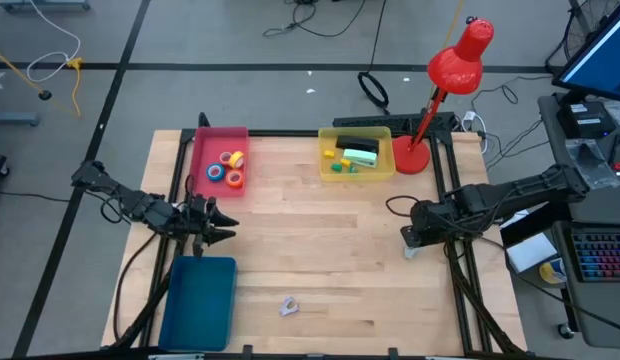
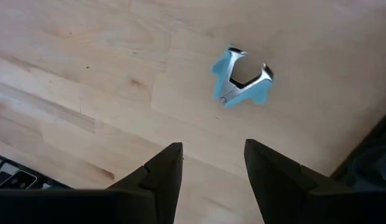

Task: Pick and place Stapler, Stapler remover, tape
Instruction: Put the blue staple remover into the blue bin

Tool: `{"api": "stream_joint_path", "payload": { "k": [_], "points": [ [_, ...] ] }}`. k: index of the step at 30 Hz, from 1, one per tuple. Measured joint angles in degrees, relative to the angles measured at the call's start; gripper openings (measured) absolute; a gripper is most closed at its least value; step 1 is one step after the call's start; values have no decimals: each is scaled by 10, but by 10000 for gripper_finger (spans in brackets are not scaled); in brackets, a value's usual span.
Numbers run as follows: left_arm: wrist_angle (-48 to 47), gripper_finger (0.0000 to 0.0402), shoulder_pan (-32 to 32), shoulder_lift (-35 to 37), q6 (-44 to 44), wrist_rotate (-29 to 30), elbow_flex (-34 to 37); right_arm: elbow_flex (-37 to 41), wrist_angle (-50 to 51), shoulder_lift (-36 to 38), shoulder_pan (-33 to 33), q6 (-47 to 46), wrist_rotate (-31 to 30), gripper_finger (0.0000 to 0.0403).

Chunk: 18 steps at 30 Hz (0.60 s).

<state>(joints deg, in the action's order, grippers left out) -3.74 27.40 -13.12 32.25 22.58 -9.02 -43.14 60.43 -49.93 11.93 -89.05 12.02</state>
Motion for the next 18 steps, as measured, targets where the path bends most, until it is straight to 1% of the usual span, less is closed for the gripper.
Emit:
{"api": "stream_joint_path", "payload": {
  "k": [12,16,18],
  "points": [
    [-6,177,0,0,0,0,0,34,-10,4,28,-62,-2,159],
    [-7,177,0,0,-2,0,0,61,-24,4,34,-64,-4,158],
    [-7,177,0,0,-2,0,0,73,-34,4,34,-64,-16,158]
  ]
}}
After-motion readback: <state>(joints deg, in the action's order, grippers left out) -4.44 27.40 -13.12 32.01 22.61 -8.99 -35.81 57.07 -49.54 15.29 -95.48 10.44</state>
